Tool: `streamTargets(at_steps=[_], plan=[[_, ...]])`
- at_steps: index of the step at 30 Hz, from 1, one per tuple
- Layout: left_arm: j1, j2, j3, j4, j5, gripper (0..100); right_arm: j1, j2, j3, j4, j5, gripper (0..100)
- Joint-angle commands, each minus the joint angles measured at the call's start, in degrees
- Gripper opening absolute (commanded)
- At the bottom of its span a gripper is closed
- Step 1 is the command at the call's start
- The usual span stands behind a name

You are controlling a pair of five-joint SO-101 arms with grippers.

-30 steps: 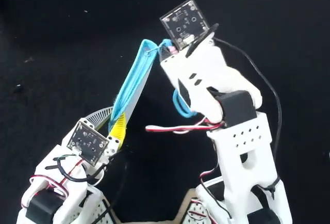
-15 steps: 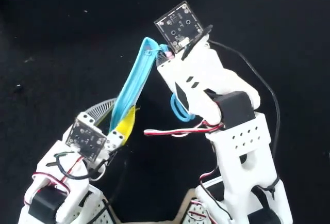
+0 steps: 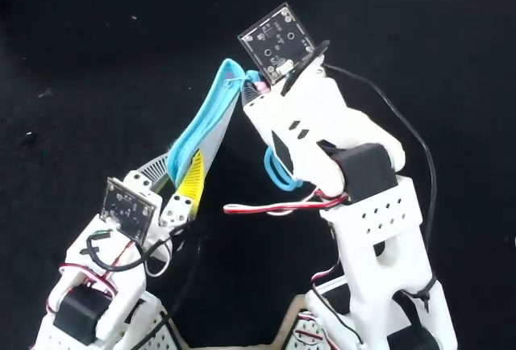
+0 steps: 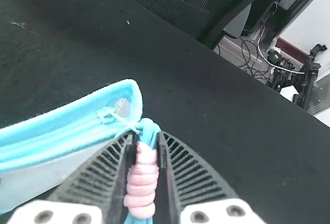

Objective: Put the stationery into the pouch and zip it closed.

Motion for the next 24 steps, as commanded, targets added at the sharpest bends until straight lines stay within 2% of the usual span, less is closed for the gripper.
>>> streamTargets(at_steps=[1,8,18,24], plan=[[-0.75,0.26,-0.57,1.58,-3.96,3,0.53,0.04,-2.77,-1.23,0.00,1.1],[-0.66,0.18,-0.31,6.51,-4.40,3,5.89,0.40,-2.42,-5.80,-0.18,1.1],[-0.66,0.18,-0.48,6.77,-4.40,3,6.33,0.13,-1.45,-6.07,-0.09,1.1],[-0.66,0.18,-0.57,6.86,-4.40,3,10.46,1.98,0.84,-9.85,0.18,1.1]])
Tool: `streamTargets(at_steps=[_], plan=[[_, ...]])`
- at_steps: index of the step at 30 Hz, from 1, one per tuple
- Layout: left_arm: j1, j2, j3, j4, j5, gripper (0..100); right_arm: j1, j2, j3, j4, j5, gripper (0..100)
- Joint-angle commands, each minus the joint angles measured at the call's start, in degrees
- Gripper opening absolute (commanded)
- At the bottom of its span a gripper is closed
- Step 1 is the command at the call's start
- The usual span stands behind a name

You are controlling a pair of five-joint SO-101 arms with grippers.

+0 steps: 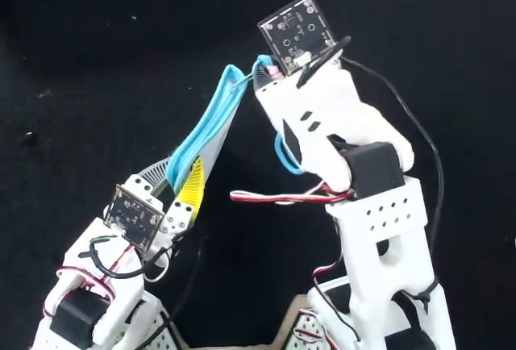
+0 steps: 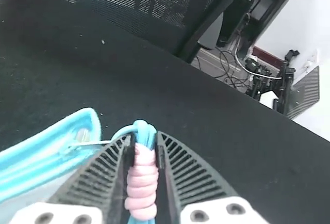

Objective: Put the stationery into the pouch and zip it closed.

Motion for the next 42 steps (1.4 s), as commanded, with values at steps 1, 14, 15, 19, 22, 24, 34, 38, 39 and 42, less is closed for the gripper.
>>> streamTargets(at_steps=[1,14,15,19,22,24,34,38,39,42], plan=[[-0.75,0.26,0.92,1.76,-0.79,3,5.45,2.24,0.04,-4.48,0.09,1.1],[-0.75,0.26,1.45,1.67,-0.79,3,2.99,2.15,-0.22,-4.40,-0.35,1.5],[-0.75,0.26,1.45,1.67,-0.79,3,1.85,0.92,-0.22,-3.25,-0.35,1.6],[-0.84,0.26,1.45,1.58,-0.79,3,-3.60,-4.62,0.13,2.20,-0.35,7.6],[-0.84,0.26,1.45,1.67,-0.79,3,-6.15,-8.48,0.13,6.24,-0.35,14.2],[-0.92,0.26,1.45,1.67,-0.79,3,-5.27,-10.15,0.22,8.35,-0.35,15.0],[-20.79,0.35,-6.90,0.88,-0.70,3,9.49,-15.96,14.73,8.97,0.09,1.8],[-24.92,0.53,-9.54,-2.29,-0.79,3,14.07,-18.68,24.13,6.77,0.18,1.1],[-25.19,0.53,-9.89,-3.16,-0.88,3,14.95,-19.21,27.21,5.36,0.18,1.1],[-25.10,0.62,-9.36,-6.59,-2.37,3,16.70,-20.62,37.76,-0.09,0.18,1.1]])
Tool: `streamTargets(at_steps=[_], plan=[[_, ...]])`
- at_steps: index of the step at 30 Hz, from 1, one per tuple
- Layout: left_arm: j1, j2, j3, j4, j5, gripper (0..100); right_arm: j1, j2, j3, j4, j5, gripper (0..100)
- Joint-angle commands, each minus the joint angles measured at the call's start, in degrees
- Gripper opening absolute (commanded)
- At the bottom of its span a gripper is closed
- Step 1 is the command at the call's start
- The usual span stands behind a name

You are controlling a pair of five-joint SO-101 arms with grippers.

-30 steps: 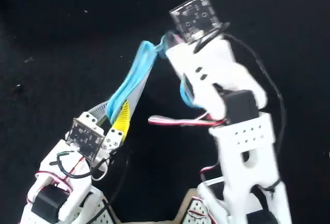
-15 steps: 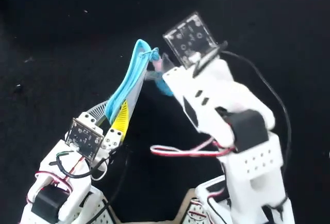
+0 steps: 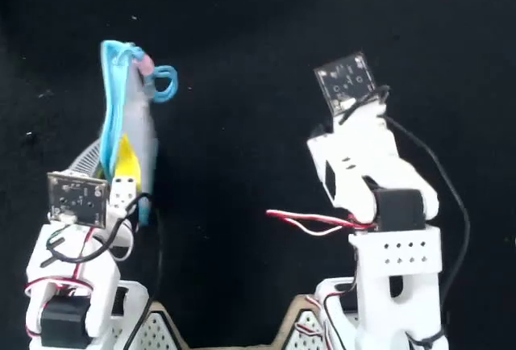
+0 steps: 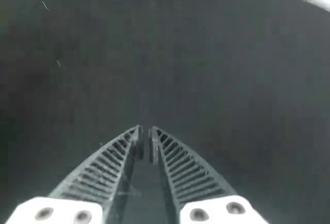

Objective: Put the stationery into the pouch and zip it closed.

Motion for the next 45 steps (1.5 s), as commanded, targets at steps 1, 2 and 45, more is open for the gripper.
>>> streamTargets(at_steps=[1,2,45], plan=[[-1.01,-0.09,-4.26,-6.33,-2.46,3,2.99,-3.21,13.85,-8.18,0.09,1.1],[-1.01,0.35,-3.91,-7.82,-2.73,3,2.99,-3.82,17.19,-10.11,0.09,1.1],[15.96,75.52,-36.09,-20.92,2.73,18,2.81,-25.71,51.74,-27.87,0.00,1.5]])
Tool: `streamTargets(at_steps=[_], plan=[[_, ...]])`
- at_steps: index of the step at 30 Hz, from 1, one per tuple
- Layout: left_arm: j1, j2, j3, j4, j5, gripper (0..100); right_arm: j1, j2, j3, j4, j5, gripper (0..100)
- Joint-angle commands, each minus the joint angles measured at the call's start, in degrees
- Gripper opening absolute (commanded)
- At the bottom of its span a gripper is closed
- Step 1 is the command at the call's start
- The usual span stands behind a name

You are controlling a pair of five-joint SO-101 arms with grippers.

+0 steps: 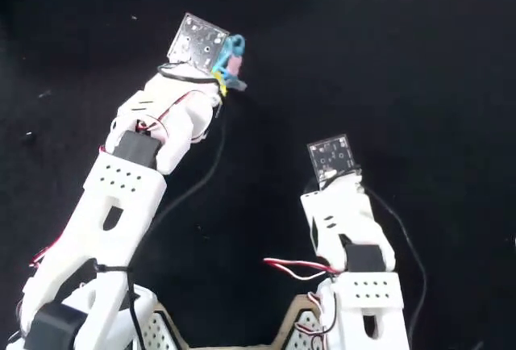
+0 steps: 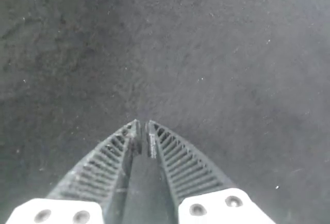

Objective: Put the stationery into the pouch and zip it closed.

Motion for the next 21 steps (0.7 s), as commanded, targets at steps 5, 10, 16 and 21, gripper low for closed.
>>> streamTargets(at_steps=[5,10,16,21], plan=[[0.22,-0.70,-6.29,5.27,9.85,18,0.88,-1.45,-0.13,0.35,0.18,1.5],[-0.13,-2.20,-8.92,6.95,9.76,18,0.88,-1.45,-0.13,0.35,0.18,1.5],[0.31,-2.55,-9.01,7.03,9.67,18,0.88,-1.45,-0.13,0.35,0.18,1.5],[0.40,-2.90,-8.48,7.12,9.67,18,0.88,-1.45,-0.04,0.35,0.18,1.5]])
